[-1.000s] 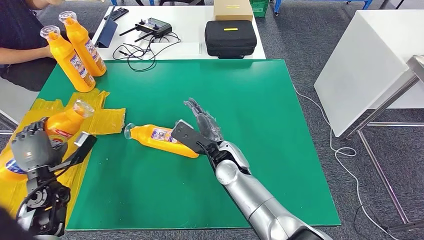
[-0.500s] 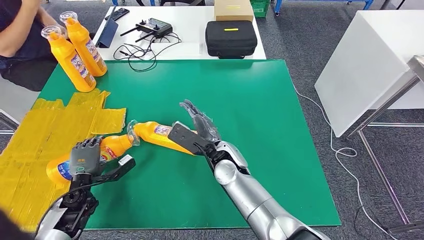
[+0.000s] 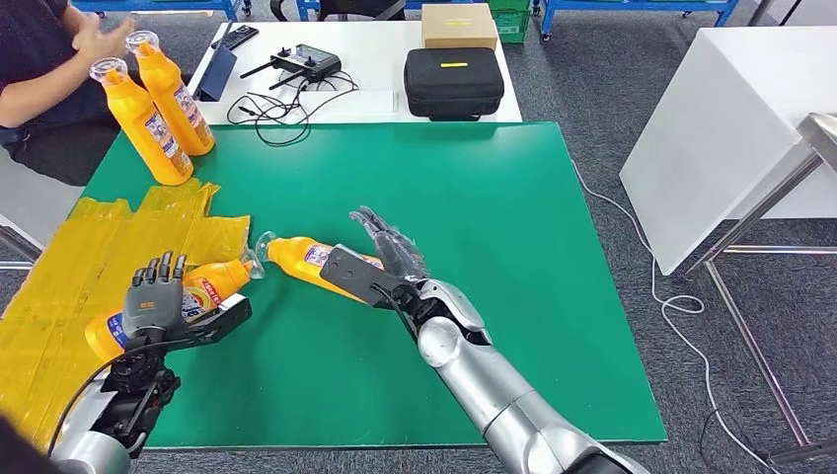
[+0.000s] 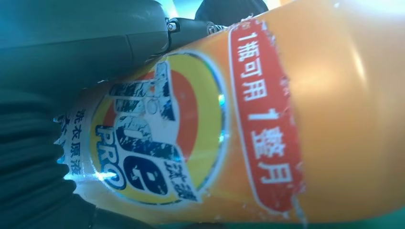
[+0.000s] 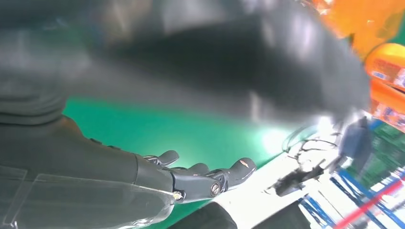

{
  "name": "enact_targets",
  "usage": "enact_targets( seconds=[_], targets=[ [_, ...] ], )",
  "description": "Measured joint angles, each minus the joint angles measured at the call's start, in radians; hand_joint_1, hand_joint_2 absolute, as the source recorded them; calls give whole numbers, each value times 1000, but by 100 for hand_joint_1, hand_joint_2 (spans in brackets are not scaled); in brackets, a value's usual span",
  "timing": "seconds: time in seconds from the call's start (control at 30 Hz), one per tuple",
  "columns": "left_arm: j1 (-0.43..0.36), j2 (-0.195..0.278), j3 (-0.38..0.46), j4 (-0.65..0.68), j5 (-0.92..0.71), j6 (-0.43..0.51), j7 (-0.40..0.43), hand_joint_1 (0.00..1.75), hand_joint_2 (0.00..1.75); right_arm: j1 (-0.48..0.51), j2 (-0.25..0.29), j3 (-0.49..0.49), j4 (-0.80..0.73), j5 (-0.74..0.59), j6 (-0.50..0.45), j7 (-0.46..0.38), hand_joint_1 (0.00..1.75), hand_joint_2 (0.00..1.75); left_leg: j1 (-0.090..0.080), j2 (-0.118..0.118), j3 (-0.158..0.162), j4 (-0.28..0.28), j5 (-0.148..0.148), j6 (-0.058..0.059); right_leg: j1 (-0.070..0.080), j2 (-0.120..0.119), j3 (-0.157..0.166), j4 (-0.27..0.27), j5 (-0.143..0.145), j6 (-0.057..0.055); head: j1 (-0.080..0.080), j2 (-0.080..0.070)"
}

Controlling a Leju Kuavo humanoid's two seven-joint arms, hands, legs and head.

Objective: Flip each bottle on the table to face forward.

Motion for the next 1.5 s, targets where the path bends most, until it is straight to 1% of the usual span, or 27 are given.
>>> enact_targets(
  seconds=[0.1,0.17,0.2,0.3,0.4,0.57,0.63,0.7,0.83,0.97,1.03,1.3,1.5],
  targets=[
    [-9,1,4,1,8,-1,-30,0,0,-14,0,3,36,42,9,69,0,175,0,0,0,0,0,0,0,0,0,0,0,0,0,0],
    [-17,1,18,1,37,2,-72,0,0,-21,0,6,67,84,6,116,0,175,0,0,-1,0,0,0,0,0,-1,0,0,0,0,0],
    [-21,1,31,1,63,7,-106,0,0,-25,0,9,82,107,5,138,0,175,0,0,-1,0,0,0,0,0,-1,0,0,0,0,0],
    [-28,-4,93,0,193,39,-263,0,0,-35,0,22,121,165,4,193,0,175,-1,0,-2,0,0,0,0,0,-3,0,0,0,0,0],
    [-31,-17,167,-5,311,65,-404,0,0,-47,0,28,149,198,7,222,0,175,-1,0,-4,1,1,1,0,0,-5,0,0,0,0,0],
    [-27,-59,275,-37,512,75,-633,0,0,-74,6,32,183,249,18,263,0,175,-1,0,-9,1,1,1,0,0,-10,0,1,1,0,0],
    [-22,-77,305,-60,589,65,-706,0,0,-83,9,33,193,265,23,278,0,175,-1,1,-10,1,1,1,0,0,-11,0,1,1,0,0],
    [-12,-95,321,-95,671,42,-749,0,0,-91,11,34,200,279,25,291,0,175,-1,1,-11,1,1,1,0,0,-12,0,1,1,0,0],
    [20,-127,305,-186,833,-3,-770,0,0,-104,15,34,214,293,31,307,0,175,-1,1,-14,1,1,1,0,0,-15,0,1,1,0,0],
    [36,-141,288,-239,865,-11,-772,0,0,-112,17,34,225,298,33,310,0,175,-1,1,-15,1,1,1,0,0,-15,0,1,1,0,0],
    [46,-144,270,-263,907,-15,-772,0,0,-115,17,33,230,300,37,315,0,175,-1,1,-15,1,1,1,0,0,-16,0,1,1,0,0],
    [80,-142,97,-357,1154,-20,-773,0,0,-124,17,4,250,300,76,336,0,175,-1,1,-15,1,1,1,0,0,-16,0,1,1,0,0],
    [130,-126,11,-441,1227,-9,-773,0,0,-124,20,-9,260,307,93,345,0,175,0,1,-16,1,1,1,0,0,-16,0,1,1,0,0]
  ],
)
